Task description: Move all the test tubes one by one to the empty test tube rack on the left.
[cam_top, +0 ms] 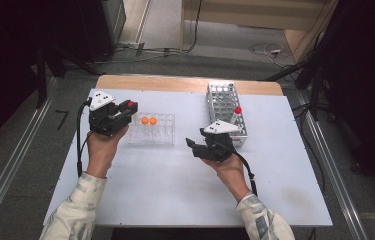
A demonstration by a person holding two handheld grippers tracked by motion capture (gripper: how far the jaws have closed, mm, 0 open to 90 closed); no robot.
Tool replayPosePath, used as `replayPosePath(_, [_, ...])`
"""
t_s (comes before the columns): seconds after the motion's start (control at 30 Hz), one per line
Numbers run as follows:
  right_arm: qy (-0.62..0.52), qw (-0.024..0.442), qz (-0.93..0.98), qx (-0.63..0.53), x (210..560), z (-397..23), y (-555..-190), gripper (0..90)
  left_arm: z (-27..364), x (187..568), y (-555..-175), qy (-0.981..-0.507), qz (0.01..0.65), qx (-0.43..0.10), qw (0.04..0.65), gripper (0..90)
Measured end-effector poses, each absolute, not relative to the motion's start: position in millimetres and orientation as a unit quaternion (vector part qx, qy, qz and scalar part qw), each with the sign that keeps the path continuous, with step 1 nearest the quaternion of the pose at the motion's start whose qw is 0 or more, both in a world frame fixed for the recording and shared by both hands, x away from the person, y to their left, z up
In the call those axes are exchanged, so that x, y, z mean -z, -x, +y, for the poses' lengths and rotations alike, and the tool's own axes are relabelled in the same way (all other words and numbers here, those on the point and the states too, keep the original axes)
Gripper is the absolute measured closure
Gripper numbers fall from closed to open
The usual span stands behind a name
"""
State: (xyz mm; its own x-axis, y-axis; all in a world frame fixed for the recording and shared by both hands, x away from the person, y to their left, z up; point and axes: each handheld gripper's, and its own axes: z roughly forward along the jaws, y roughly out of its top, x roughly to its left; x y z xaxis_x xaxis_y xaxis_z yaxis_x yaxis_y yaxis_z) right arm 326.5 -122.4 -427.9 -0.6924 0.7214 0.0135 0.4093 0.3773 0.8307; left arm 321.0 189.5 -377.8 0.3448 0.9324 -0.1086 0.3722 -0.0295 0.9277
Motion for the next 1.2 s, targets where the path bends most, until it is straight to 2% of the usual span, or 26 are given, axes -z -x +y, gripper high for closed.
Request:
replayPosePath(0.73, [-0.353,0.181,0.809,-0.435,428,-127,-326,36.8,177,417,-323,-0.674,0.508,-0.303,0.442,69.5])
replayPosePath(0.97, [-0.355,0.184,0.807,-0.434,428,-130,-327,36.8,181,416,-324,-0.669,0.518,-0.291,0.446,63.8])
replayPosePath(1.1, [-0.363,0.192,0.8,-0.437,426,-136,-329,36.9,183,414,-323,-0.664,0.522,-0.276,0.459,54.9])
replayPosePath(1.2, [-0.377,0.203,0.791,-0.437,423,-144,-331,36.9,185,410,-323,-0.665,0.524,-0.256,0.466,44.4])
